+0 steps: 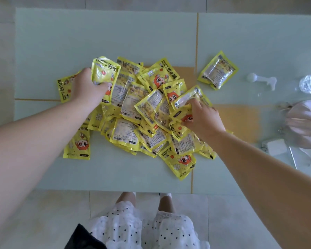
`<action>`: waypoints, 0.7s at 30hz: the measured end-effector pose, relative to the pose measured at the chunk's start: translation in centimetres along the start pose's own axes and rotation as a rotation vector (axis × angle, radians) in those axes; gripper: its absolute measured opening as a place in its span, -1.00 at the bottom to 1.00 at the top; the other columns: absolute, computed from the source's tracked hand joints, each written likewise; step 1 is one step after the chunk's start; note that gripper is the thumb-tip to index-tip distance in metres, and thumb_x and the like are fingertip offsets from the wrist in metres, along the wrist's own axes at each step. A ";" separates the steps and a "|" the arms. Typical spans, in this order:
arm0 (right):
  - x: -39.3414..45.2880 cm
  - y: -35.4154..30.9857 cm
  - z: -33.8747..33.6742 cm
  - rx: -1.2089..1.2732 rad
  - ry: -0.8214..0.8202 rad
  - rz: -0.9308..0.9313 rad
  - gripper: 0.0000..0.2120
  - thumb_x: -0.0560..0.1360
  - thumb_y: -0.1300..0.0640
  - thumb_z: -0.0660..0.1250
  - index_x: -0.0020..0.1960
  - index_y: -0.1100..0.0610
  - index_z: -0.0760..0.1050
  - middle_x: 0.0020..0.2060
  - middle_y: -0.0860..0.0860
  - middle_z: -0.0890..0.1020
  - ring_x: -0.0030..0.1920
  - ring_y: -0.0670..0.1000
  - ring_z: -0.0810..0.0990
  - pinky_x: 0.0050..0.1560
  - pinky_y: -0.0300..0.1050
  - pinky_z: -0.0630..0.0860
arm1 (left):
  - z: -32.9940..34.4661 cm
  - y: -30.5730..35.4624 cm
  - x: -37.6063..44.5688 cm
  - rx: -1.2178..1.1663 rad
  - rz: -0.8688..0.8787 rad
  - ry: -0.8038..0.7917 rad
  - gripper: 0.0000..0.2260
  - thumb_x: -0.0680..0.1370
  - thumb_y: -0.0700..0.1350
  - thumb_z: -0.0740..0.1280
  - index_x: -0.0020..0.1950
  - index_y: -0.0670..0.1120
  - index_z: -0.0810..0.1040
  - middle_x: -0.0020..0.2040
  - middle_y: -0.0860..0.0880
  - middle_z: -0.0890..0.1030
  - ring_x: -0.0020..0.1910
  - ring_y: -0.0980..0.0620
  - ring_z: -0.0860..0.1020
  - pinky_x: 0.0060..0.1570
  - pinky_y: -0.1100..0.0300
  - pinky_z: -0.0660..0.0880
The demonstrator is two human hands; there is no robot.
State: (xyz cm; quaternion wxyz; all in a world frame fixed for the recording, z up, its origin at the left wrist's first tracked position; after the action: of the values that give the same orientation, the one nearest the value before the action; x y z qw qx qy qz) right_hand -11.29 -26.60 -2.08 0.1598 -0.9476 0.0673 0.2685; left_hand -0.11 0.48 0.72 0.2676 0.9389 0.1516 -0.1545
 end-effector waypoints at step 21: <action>6.0 3.8 -0.9 -0.528 -0.090 -0.435 -0.44 0.36 -0.11 0.46 0.29 0.05 0.44 0.27 0.07 0.45 0.35 0.12 0.40 0.51 0.14 -0.03 | 9.0 4.5 -3.6 0.291 0.133 -0.285 -0.42 0.51 0.09 0.35 0.42 -0.18 0.32 0.28 -0.15 0.50 0.19 -0.16 0.51 0.03 0.05 0.43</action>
State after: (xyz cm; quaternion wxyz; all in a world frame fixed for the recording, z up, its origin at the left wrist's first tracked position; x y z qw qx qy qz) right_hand -6.59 -30.71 -5.53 -0.0348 -0.9356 -0.2154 0.2776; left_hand -3.63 -8.86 -3.14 0.1574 0.9443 0.0260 -0.2879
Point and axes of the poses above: each hand's wrist, its own x-axis towards the middle knuckle, its own z-axis out of the palm, y = z × x, the point moved 1 cm from there along x, towards the middle knuckle
